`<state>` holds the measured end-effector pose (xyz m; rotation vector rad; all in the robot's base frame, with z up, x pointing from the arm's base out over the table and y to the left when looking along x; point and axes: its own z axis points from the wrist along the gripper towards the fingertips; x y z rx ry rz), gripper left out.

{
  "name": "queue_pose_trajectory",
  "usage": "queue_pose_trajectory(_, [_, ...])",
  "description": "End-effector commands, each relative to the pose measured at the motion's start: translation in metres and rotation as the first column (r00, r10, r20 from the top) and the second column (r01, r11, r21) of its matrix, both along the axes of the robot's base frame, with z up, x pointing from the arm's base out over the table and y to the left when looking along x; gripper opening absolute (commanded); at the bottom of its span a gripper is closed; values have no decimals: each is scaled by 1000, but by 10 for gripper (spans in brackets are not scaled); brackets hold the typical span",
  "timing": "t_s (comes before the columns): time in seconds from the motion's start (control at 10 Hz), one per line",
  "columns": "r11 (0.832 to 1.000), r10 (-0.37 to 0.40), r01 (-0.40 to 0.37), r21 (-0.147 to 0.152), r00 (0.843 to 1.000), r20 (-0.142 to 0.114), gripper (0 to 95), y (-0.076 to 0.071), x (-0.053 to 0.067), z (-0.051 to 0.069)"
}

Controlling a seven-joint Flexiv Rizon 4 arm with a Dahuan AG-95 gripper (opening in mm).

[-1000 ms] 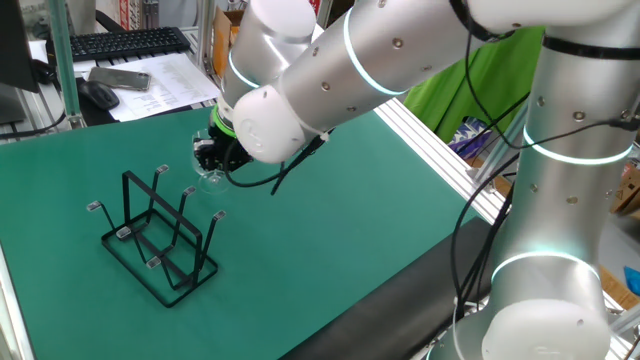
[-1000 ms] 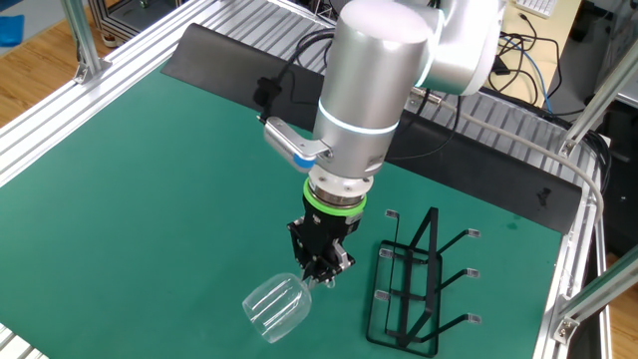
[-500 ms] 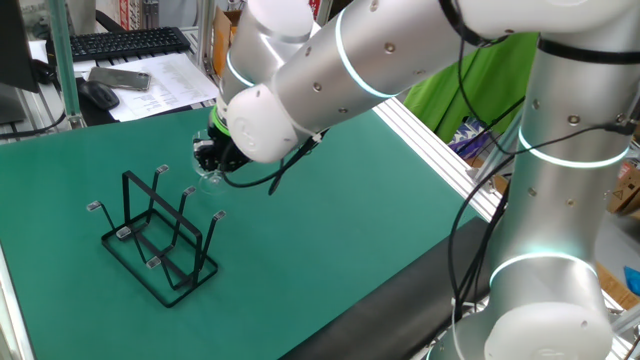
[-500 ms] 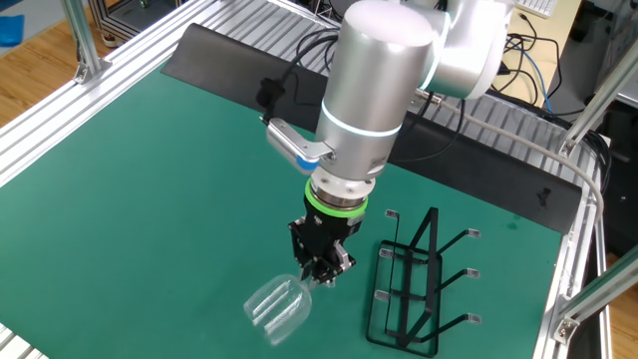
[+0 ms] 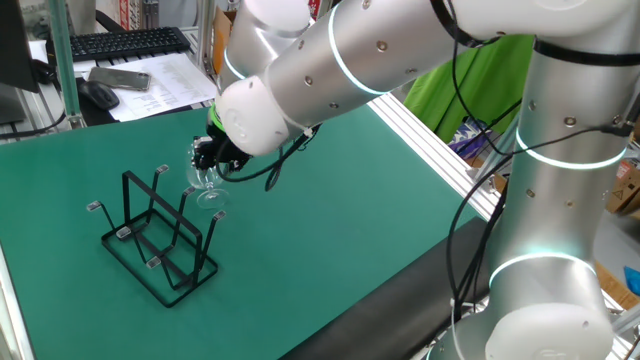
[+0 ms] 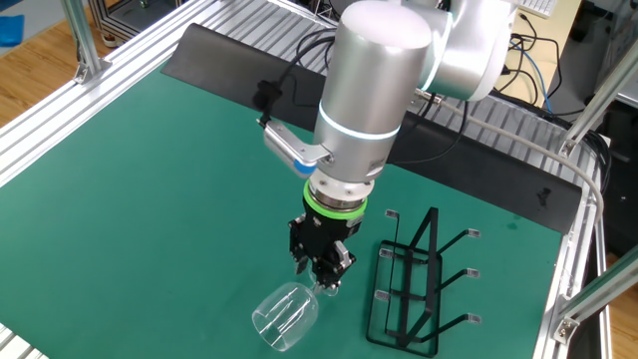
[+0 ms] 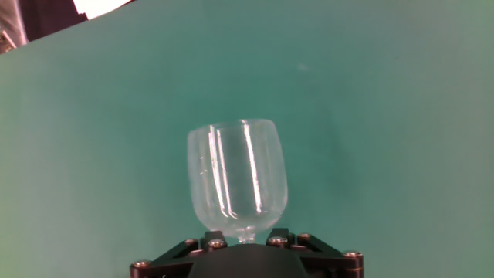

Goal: Take the cup off the cup rack

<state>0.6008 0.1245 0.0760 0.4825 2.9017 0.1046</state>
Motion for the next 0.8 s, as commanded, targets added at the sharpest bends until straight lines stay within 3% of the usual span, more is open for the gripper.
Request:
queue_pose_trajectory(0.1, [1000, 12, -12, 13, 998, -58, 380, 3, 1, 6])
queue_pose_trajectory(0.2, [1000, 17, -15, 17, 996, -86, 190, 4, 1, 11])
queue_pose_trajectory(0.4, [999, 27, -25, 21, 994, -110, 190, 6, 1, 15])
queue_pose_trajectory(0.5, [999, 35, -32, 27, 991, -125, 0, 8, 1, 18])
queue_pose_trajectory(0.8, [999, 37, -33, 27, 987, -157, 0, 14, 2, 24])
